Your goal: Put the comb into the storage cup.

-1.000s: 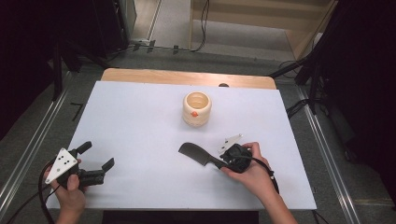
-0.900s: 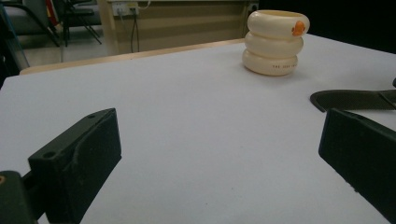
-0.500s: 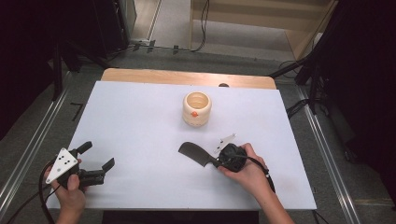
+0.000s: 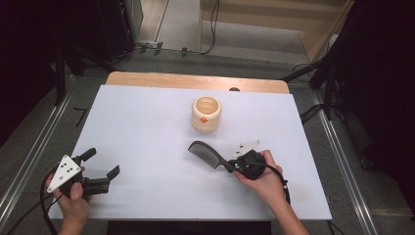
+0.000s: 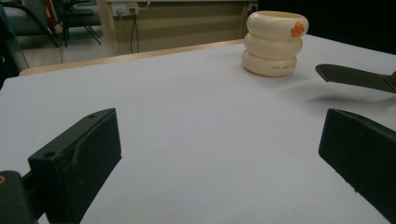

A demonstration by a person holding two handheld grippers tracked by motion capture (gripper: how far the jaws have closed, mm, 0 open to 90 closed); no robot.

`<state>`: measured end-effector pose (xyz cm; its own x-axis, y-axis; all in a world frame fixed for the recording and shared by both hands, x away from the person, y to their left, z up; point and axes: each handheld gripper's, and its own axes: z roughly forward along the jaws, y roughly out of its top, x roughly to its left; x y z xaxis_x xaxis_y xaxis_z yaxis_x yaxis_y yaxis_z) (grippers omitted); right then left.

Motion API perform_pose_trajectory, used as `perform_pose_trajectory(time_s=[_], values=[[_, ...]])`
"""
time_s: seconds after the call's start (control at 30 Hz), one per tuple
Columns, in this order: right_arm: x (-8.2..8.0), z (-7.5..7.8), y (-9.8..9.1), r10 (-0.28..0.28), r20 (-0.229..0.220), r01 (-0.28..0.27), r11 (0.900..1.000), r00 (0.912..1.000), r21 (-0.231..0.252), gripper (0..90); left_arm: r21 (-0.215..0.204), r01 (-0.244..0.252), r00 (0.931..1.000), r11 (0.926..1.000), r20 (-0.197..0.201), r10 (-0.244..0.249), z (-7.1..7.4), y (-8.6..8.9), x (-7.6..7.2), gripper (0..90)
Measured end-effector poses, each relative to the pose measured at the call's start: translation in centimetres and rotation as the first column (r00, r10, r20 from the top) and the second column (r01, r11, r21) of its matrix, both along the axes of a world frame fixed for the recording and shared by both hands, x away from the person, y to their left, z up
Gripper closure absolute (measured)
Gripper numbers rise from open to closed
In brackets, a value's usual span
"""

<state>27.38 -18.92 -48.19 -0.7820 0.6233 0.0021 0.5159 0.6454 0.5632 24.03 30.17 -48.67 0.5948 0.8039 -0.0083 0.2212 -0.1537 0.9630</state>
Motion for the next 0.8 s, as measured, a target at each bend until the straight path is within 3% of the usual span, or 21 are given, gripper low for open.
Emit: perform_pose_trajectory(time_s=[0.1, 0.43, 0.67, 0.8], values=[[-0.1, 0.1, -0.1, 0.001, -0.001, -0.001, 0.9999, 1.0, 0.013, 70.4, 0.0, -0.002, 1.0, 1.0, 0.001, 0.002, 0.1, 0.0, 0.0, 0.0], [-0.4, 0.3, -1.0, -0.02, 0.068, 0.014, 0.9969, 0.9975, 0.077, 70.4, -0.01, 0.003, 1.0, 0.9999, 0.001, -0.003, 0.6, -0.6, 0.0, 0.0], [-0.7, 0.7, -1.5, -0.027, 0.115, 0.011, 0.9907, 0.993, 0.135, 70.4, 0.008, 0.028, 0.9995, 0.9996, 0.011, -0.028, 1.4, -1.8, -0.1, 0.0], [-0.7, 0.6, -1.9, -0.027, 0.113, 0.005, 0.9814, 0.9933, 0.192, 70.4, 0.014, 0.039, 0.9992, 0.9992, 0.005, -0.039, 1.5, -2.3, 0.3, 0.0]])
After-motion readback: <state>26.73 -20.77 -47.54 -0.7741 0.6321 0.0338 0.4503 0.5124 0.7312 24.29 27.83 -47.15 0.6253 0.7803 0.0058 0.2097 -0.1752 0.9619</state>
